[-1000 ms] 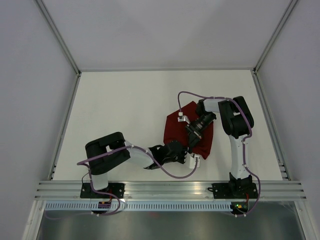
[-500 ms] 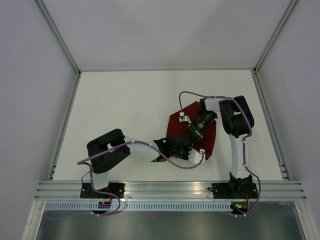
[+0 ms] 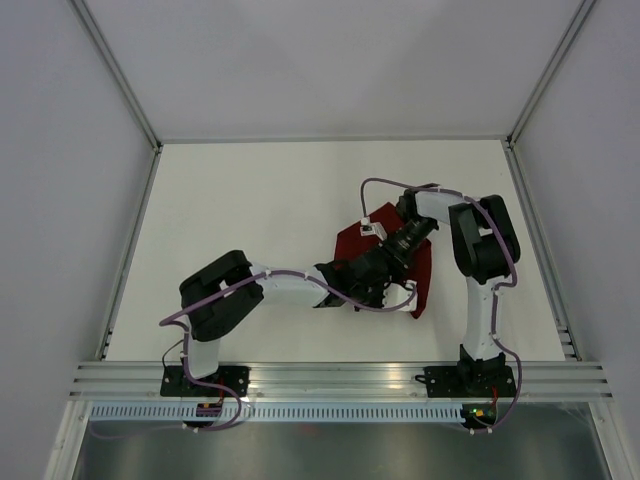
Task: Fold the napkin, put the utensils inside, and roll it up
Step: Roll the napkin with the utensil
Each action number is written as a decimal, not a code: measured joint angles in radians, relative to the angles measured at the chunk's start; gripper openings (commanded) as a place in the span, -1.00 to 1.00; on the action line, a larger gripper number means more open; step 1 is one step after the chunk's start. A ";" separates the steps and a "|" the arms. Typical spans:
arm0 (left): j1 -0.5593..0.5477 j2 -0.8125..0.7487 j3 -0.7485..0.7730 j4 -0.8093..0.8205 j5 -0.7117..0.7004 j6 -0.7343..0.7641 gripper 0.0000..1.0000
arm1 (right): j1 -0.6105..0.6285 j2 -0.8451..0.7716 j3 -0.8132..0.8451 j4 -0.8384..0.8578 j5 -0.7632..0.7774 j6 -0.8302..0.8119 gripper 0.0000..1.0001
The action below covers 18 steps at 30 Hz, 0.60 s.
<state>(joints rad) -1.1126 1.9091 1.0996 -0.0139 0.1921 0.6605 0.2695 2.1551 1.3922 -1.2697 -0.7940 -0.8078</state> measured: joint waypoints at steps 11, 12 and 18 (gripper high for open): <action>0.048 0.010 0.029 -0.065 0.243 -0.156 -0.95 | -0.151 -0.272 -0.044 0.442 0.096 0.248 0.16; 0.061 0.015 0.034 -0.069 0.273 -0.176 -0.95 | -0.179 -0.298 -0.055 0.473 0.098 0.266 0.15; 0.158 0.079 0.086 -0.100 0.492 -0.297 -0.95 | -0.325 -0.475 -0.170 0.597 0.119 0.309 0.18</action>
<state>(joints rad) -0.9550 1.9881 1.1858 -0.1135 0.6838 0.3634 -0.0559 1.6798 1.2224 -0.6724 -0.6746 -0.4988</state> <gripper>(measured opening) 0.213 0.576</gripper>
